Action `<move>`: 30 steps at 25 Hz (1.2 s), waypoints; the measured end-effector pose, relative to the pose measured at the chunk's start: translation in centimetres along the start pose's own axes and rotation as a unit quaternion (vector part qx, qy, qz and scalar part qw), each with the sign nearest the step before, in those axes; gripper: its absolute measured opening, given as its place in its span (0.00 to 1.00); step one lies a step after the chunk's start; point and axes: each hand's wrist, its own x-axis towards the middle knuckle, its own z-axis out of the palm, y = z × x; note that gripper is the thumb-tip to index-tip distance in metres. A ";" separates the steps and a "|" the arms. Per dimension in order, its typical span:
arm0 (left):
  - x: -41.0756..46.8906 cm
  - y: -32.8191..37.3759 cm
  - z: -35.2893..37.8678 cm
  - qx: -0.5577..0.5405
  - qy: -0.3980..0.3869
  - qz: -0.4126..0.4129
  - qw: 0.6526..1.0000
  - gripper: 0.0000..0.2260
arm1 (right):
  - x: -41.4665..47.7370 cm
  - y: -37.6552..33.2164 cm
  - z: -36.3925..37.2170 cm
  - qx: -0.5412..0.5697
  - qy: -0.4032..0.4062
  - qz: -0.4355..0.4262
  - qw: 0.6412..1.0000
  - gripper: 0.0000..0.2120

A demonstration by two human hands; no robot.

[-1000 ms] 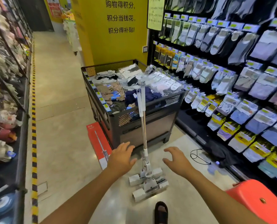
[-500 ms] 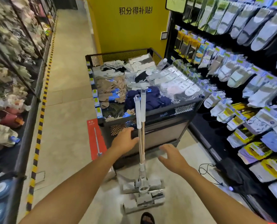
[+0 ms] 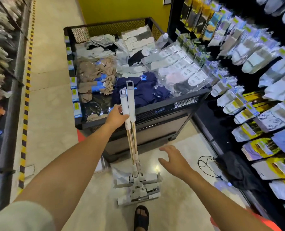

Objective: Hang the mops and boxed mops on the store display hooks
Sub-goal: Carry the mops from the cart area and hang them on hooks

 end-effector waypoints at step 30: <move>-16.9 -3.2 -0.9 -0.014 -0.068 0.111 0.991 0.12 | -1.9 -6.1 5.8 0.042 -0.074 -0.022 0.996 0.23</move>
